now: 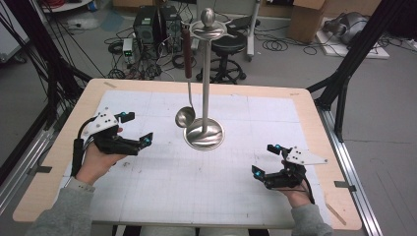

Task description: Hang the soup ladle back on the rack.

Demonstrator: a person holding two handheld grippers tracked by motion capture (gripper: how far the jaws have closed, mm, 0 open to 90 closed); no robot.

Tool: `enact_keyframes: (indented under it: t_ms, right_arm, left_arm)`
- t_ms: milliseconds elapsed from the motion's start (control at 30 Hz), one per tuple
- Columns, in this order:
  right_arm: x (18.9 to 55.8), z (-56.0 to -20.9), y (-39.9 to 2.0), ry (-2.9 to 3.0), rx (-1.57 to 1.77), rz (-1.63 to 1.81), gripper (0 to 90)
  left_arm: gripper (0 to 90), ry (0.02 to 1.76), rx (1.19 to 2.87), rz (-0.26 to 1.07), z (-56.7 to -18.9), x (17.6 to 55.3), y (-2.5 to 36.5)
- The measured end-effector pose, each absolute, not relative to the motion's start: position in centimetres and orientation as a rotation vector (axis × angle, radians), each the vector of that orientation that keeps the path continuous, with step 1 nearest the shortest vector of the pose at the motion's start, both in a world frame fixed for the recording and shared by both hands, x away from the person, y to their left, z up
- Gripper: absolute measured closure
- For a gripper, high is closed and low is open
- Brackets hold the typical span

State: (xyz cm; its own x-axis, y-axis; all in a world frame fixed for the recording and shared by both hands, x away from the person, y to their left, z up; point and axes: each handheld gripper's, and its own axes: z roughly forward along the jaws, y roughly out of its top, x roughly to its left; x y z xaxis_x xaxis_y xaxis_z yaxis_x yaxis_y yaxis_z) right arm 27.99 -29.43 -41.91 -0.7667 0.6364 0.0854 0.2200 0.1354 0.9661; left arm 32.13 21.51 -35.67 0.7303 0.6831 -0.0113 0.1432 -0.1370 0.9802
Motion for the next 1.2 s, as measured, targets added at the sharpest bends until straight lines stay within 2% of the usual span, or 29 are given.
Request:
enact_keyframes:
  t_ms: [267,667,833,1200]
  right_arm:
    - [27.9,-41.9,-29.5,2.074,0.838,1.669,0.3]
    - [27.8,-41.9,-29.4,2.075,0.832,1.665,0.2]
    - [28.0,-41.9,-30.4,1.990,0.916,1.766,0.2]
    - [27.9,-41.9,-30.5,1.968,0.926,1.747,0.3]
  left_arm:
    - [1.8,0.610,1.671,0.567,-36.5,30.5,21.1]
    - [1.7,0.688,1.699,0.570,-38.4,30.0,21.7]
    - [1.8,0.684,1.650,0.586,-38.8,29.3,22.3]
    - [1.8,0.814,1.555,0.596,-40.3,28.7,24.9]
